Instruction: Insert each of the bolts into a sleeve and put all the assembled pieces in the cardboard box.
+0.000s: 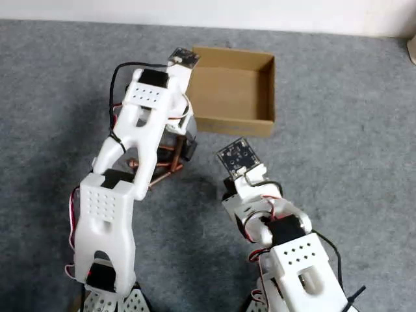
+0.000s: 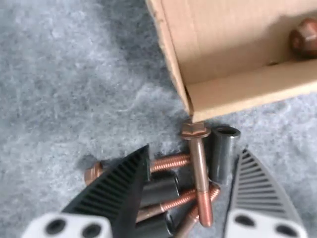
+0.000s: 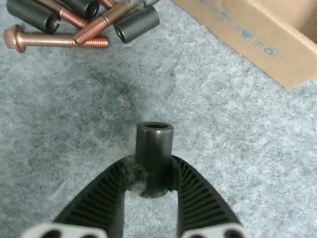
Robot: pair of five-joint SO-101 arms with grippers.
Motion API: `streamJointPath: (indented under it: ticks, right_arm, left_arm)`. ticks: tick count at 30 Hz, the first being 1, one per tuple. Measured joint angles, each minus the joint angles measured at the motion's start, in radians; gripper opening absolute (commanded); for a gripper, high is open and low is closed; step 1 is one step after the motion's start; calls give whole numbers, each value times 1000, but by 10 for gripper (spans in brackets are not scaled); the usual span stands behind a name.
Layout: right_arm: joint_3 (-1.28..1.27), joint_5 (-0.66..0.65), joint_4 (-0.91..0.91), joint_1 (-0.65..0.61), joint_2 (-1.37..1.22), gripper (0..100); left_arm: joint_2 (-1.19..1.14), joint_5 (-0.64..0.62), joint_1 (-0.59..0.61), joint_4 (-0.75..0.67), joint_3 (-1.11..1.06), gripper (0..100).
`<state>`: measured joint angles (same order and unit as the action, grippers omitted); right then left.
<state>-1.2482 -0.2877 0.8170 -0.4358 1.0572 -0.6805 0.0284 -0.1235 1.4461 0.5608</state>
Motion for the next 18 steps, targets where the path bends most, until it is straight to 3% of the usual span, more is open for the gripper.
streamJointPath:
  ticks: [18]
  right_arm:
    - [0,0,0,0,0,4]
  left_arm:
    - [-143,21,-11,32,14,260]
